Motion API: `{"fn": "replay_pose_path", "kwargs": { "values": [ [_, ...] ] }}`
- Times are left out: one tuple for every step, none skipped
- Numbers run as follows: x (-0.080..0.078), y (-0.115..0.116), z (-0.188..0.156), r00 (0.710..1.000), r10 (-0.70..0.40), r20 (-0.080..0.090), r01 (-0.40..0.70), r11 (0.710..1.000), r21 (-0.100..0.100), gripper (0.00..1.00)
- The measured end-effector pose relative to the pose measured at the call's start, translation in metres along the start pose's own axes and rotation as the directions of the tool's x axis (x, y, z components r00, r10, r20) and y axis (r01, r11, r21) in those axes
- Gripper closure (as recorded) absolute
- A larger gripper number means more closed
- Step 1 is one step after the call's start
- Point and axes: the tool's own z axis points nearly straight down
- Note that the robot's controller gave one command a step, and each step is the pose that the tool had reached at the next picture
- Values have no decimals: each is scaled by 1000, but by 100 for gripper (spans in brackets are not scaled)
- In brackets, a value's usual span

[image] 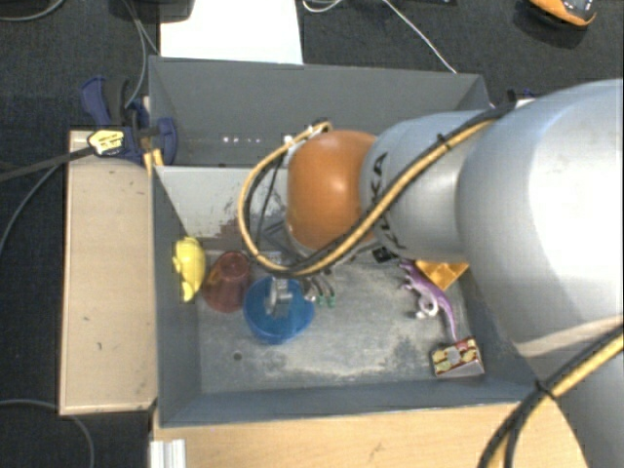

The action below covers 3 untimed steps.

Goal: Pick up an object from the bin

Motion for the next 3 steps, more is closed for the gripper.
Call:
{"fn": "replay_pose_path", "kwargs": {
  "values": [
    [1, 0, -19, 1000, 0, -4, 0, 1000, 1, 100],
    [-2, 0, -34, 1000, 1, 4, -1, 1000, -1, 100],
    [-2, 0, -45, 1000, 2, 5, -2, 1000, -1, 100]
  ]
}}
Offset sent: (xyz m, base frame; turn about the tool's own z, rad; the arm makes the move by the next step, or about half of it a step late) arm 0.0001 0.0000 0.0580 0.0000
